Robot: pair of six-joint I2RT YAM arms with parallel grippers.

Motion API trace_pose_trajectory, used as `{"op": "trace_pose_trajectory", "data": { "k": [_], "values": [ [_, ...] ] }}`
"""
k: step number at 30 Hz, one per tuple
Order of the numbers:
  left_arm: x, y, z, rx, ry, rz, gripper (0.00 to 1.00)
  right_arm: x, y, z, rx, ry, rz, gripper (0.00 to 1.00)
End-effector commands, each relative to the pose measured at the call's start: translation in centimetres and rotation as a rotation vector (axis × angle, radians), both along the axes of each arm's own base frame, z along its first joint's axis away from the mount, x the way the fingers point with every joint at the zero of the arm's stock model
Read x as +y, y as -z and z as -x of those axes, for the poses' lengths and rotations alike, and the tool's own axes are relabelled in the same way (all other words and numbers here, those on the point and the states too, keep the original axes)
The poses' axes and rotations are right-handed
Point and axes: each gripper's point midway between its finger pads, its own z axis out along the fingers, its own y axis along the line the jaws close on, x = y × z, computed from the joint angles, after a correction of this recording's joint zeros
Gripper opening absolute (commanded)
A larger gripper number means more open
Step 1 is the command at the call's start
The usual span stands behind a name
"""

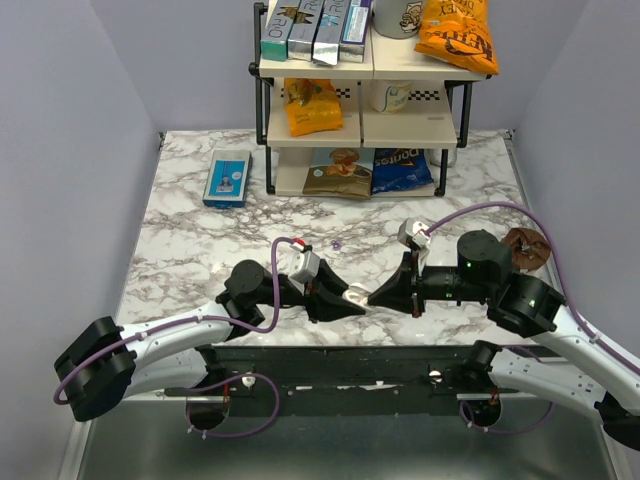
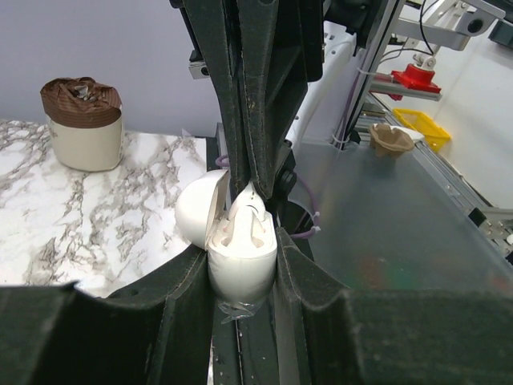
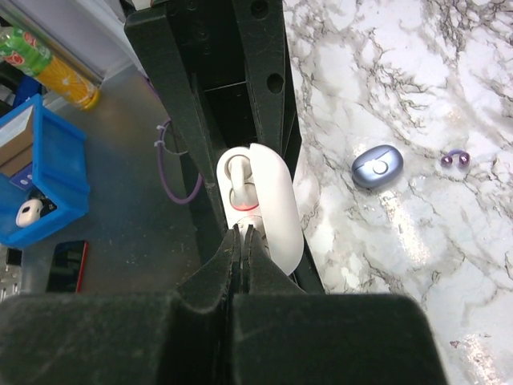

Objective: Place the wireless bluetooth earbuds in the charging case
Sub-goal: Place the earbud in the charging case.

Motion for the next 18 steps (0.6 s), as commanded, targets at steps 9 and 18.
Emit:
{"op": "trace_pose_trajectory", "data": {
  "k": [9, 18],
  "values": [
    [0.22, -1.17, 0.37, -0.042, 0.018, 0.051, 0.00, -0.24, 0.49, -0.05, 0.008, 0.010, 0.016, 0.16],
    [0.26, -1.02, 0.40, -0.039, 0.018, 0.049, 0.00, -0.43, -0.13, -0.38, -0.006, 0.032, 0.012, 0.34]
  ]
}}
